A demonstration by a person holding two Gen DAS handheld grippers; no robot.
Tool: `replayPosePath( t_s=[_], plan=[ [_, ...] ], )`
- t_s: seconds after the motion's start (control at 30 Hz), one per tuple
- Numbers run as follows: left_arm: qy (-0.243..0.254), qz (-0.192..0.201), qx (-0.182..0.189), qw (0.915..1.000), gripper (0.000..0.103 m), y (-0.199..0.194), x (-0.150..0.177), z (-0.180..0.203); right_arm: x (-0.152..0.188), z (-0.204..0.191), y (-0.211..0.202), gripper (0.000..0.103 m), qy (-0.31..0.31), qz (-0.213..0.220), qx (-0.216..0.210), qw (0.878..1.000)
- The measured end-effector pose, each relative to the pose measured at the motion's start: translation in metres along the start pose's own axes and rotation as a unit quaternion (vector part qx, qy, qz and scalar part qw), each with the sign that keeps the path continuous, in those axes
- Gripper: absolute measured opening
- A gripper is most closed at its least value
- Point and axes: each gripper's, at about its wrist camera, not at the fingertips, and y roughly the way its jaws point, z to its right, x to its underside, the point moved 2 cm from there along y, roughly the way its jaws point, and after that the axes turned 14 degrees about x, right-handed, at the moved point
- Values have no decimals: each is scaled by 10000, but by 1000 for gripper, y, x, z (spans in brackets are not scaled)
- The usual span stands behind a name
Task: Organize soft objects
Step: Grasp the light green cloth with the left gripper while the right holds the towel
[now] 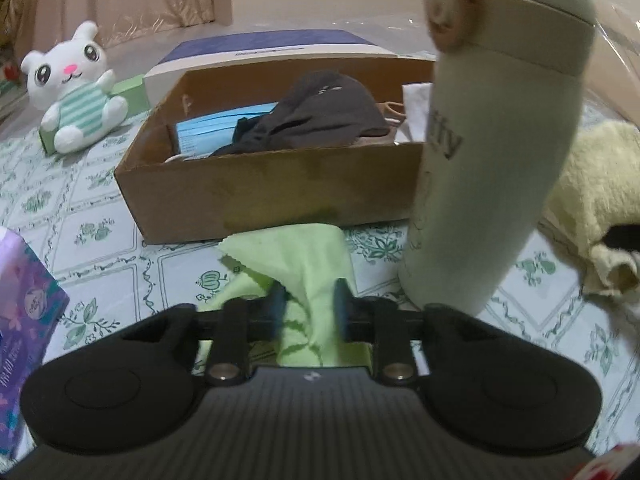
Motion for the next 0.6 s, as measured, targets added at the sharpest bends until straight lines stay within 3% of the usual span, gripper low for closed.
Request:
replayPosePath(
  t_s=[0.03,0.27,0.6],
  plan=[
    [43,-10,14,10000,3,-1,1,1,0,0,-1,29,1,1,2,10000],
    [85,-28,146,9999,2,-23,5,1,-1,-2,-9,29,-39,48,-27,10000],
    [123,481,107,9987,2,-83,-21,-17,-28,3,-23,29,-335,376,-199,9985]
  ],
)
